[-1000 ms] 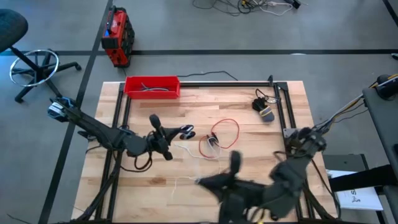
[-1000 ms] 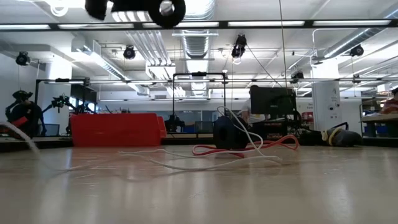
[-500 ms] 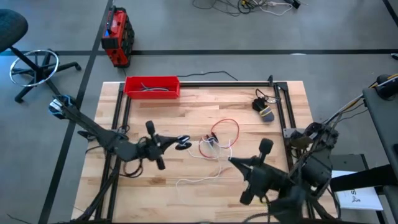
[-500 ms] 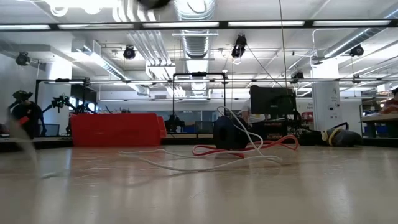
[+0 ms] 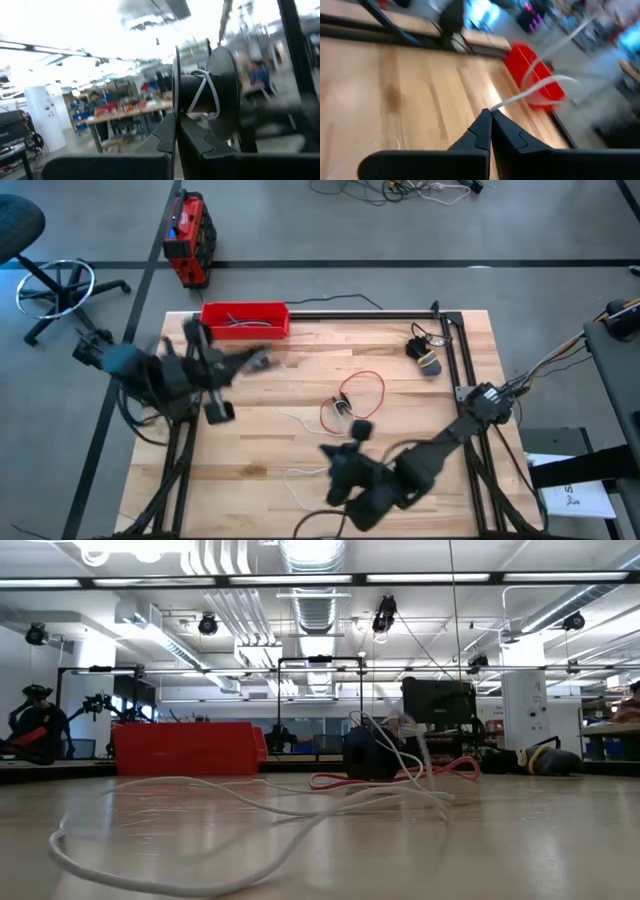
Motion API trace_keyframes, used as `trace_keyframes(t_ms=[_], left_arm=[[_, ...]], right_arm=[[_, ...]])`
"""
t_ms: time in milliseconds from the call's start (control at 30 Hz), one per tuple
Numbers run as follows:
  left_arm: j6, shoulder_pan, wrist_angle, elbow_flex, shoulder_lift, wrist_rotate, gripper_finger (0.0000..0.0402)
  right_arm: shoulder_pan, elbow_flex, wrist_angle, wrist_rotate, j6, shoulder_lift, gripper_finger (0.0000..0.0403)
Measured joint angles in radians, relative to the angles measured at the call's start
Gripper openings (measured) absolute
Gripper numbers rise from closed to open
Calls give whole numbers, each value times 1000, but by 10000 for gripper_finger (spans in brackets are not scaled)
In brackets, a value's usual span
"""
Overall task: Coil cords
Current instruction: Uncoil the white wire from the black spool
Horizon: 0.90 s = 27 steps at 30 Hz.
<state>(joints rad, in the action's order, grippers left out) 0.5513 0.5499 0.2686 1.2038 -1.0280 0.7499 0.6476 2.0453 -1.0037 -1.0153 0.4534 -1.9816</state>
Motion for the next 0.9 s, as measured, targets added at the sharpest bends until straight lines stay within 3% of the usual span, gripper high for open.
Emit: trace_keyframes(t_ms=[100, 200, 300, 433, 767, 900], left_arm=[[-1, -26, 1, 95, -10, -9, 0], [-20, -54, -1, 166, -19, -9, 0], [-18, -94, -4, 227, -29, -9, 0], [-19, -155, -1, 319, -37, -9, 0], [-22, -215, -39, 556, -76, -104, 0], [-30, -218, -55, 597, -84, -89, 0]], right_arm=[[-43, -16, 281, 82, -259, -23, 0], [-77, -17, 531, 255, -445, -35, 0], [-102, -14, 702, 445, -540, -44, 0], [-108, -6, 785, 608, -581, -43, 0], [-137, -49, 690, 576, -440, -105, 0], [-150, -59, 645, 598, -411, -156, 0]])
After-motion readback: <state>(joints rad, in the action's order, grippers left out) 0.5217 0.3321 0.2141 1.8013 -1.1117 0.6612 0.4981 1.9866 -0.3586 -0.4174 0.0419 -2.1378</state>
